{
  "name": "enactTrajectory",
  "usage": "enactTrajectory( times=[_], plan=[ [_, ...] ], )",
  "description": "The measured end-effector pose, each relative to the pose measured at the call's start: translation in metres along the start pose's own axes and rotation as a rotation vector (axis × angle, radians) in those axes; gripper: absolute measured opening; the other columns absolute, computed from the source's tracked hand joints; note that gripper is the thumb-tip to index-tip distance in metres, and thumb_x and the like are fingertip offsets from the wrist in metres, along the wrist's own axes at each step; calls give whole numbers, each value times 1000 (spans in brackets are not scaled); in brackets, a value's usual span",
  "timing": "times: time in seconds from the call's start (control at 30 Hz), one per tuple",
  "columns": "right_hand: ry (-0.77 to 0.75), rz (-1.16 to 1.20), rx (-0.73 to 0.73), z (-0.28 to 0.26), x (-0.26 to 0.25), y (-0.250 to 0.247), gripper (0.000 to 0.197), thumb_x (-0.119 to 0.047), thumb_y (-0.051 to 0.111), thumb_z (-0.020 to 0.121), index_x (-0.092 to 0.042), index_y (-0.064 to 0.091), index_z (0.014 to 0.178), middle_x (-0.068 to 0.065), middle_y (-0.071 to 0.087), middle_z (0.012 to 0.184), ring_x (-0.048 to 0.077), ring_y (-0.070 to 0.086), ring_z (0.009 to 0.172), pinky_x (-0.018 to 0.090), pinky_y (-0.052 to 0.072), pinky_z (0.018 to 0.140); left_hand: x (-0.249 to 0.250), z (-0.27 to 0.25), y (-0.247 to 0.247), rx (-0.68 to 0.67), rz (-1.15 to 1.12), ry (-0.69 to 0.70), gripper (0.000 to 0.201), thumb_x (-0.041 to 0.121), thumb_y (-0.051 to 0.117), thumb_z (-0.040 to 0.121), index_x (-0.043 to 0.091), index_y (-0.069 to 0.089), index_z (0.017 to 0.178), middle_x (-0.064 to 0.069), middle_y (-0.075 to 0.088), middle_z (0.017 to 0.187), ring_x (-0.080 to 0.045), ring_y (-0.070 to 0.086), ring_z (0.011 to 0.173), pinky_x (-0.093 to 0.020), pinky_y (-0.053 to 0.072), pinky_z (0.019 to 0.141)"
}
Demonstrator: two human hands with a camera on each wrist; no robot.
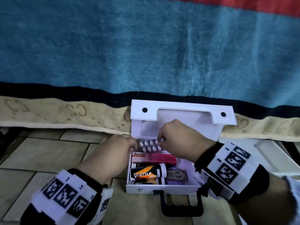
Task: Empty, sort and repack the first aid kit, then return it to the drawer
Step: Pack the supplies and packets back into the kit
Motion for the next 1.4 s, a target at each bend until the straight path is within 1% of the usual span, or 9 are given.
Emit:
enactTrajectory(
  times=[0.2,0.37,0.5,0.6,0.7,0.93,1.07,1.27,1.4],
  plan=[
    [-9,-84,-95,6,-11,13,21,-10,49,92,-8,70,95,9,65,95,21,60,74,24,43,53,5,-5,-2,31,-54,-7,29,18,42,96,32,48,121,10,56,124,-10,50,114,-30,40,92],
    [14,-69,-106,9,-15,11,24,-3,48,89,-7,70,99,11,64,99,23,59,76,25,42,58,3,-1,5,39,-9,19,38,19,41,97,33,46,132,11,50,134,-11,42,123,-31,36,102],
    [22,-73,-134,12,-15,12,27,0,45,89,-6,70,97,10,66,97,23,62,78,24,46,60,1,1,7,48,3,35,37,19,41,97,32,47,132,12,50,134,-10,41,123,-29,35,102],
    [52,-66,-100,15,-15,12,22,2,48,87,-4,69,92,10,65,90,22,59,75,24,45,55,1,2,8,66,-1,54,35,19,42,96,29,50,129,12,50,130,-11,41,121,-28,35,101],
    [75,-93,-72,16,-17,11,19,4,49,85,-4,66,89,8,50,77,22,52,70,21,34,45,0,3,9,63,4,56,34,20,43,96,28,50,128,12,51,128,-11,42,120,-30,35,102],
    [74,-61,-106,15,-12,12,21,5,48,86,-5,67,90,10,59,83,24,61,74,27,48,61,0,8,12,52,-26,50,36,21,43,97,24,45,132,7,45,131,-13,38,123,-32,35,105],
    [76,-65,-124,13,-8,13,19,1,53,87,-5,69,95,11,67,96,24,66,83,28,51,64,-4,12,20,10,22,89,24,16,45,95,20,53,117,9,41,117,-12,38,113,-30,38,99],
    [53,-123,-206,9,-19,12,27,6,47,86,-5,67,101,11,61,97,21,52,67,22,35,46,-5,15,26,-40,82,71,13,13,47,91,16,57,98,7,31,105,-18,38,109,-30,41,90],
    [75,-124,-165,7,-19,9,30,6,45,86,-7,65,105,12,61,105,24,52,75,27,42,61,-6,15,22,-36,49,69,15,8,46,89,19,56,89,8,40,102,-20,43,108,-26,37,83]
  ],
)
Point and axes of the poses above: each hand's wrist, its own z-axis towards the middle knuckle, its own y-axis out of the palm, x = y × z, the point moved 1 cm from there along z, towards the middle knuckle
